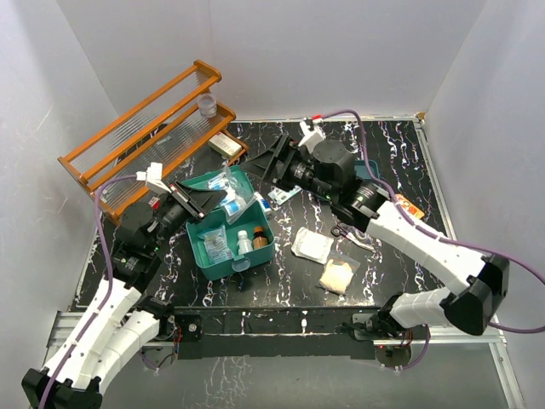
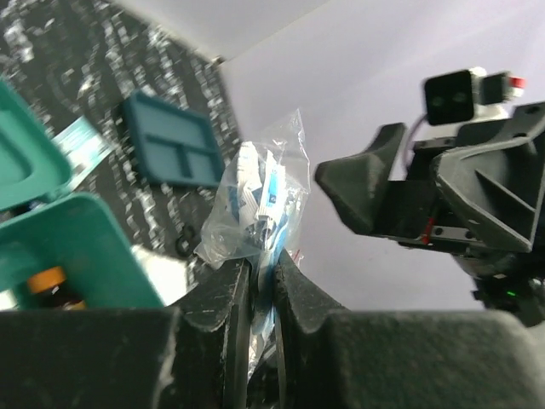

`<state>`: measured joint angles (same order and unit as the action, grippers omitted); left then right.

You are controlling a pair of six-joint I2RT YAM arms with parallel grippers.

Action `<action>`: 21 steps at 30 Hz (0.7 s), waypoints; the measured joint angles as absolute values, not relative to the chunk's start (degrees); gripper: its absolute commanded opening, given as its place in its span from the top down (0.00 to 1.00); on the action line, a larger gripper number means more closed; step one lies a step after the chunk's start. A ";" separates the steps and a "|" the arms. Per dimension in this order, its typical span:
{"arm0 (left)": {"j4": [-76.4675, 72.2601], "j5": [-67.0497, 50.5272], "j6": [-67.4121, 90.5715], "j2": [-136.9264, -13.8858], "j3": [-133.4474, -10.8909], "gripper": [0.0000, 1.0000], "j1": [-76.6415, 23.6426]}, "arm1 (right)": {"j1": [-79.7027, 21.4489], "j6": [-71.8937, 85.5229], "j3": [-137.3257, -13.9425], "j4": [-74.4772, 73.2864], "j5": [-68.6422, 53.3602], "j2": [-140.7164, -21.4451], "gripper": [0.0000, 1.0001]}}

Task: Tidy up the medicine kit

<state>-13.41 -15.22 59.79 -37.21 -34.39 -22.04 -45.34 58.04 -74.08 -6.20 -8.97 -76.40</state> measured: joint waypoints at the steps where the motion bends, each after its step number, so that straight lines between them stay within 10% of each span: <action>1: -8.84 -15.27 58.39 -37.45 -36.18 0.99 -22.04 | -45.34 57.19 -73.12 -7.55 -6.87 -75.13 0.31; 21: 31.31 -12.73 41.58 -59.16 -45.78 1.00 -22.04 | -45.32 48.99 -57.47 -17.43 12.91 -72.75 0.33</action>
